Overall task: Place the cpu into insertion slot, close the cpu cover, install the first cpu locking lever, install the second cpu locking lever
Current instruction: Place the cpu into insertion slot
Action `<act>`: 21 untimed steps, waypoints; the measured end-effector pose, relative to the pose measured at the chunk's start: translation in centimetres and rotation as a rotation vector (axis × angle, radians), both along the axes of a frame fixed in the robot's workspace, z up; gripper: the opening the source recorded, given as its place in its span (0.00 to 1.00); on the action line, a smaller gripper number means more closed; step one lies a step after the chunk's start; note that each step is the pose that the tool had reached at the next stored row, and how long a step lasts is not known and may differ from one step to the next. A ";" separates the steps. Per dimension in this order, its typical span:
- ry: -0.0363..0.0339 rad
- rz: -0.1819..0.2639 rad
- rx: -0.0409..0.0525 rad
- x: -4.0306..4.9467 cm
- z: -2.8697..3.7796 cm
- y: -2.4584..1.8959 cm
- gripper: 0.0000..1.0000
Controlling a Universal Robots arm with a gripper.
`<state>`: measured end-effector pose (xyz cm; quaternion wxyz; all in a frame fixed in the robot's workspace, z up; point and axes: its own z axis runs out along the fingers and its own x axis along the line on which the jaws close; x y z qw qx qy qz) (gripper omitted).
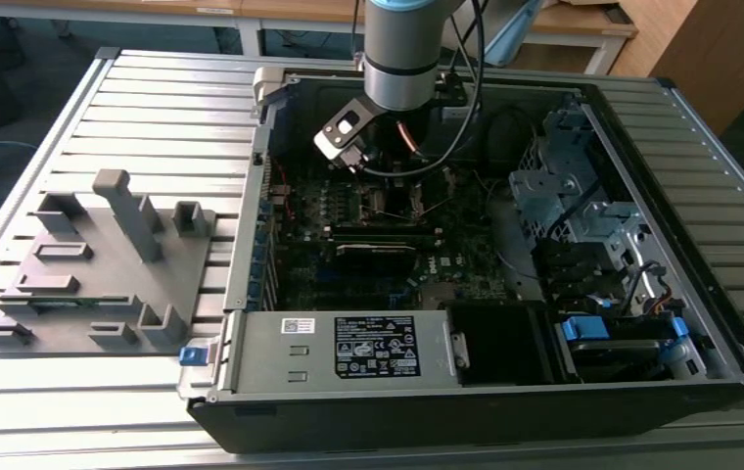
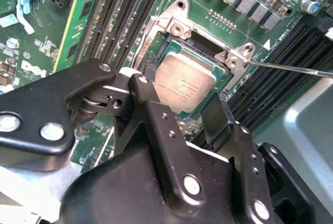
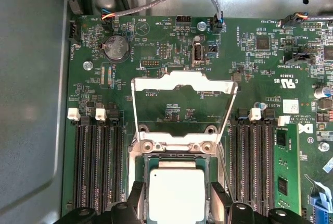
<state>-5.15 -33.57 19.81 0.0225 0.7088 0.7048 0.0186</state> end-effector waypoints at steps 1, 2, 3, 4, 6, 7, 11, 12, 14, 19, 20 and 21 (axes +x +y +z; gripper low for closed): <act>0.0000 0.000 0.0000 0.00 0.01 0.00 0.62; 0.0001 0.000 -0.0001 0.00 0.02 0.00 0.60; 0.0000 0.000 0.0000 0.00 0.02 0.00 0.60; 0.0001 0.000 -0.0001 0.00 0.03 0.00 0.54; 0.0003 0.000 -0.0005 0.00 0.05 -0.01 0.47; 0.0002 0.000 -0.0004 0.00 0.06 -0.01 0.42; 0.0001 0.000 -0.0001 0.00 0.07 0.00 0.25; 0.0000 0.000 0.0000 0.00 0.08 0.00 0.25; -0.0001 0.000 0.0003 0.00 0.08 0.00 0.13; 0.0000 0.000 0.0000 0.00 0.12 0.00 0.10; -0.0001 0.000 0.0001 0.00 0.12 0.00 0.10; -0.0001 0.000 0.0001 0.00 0.13 0.00 0.10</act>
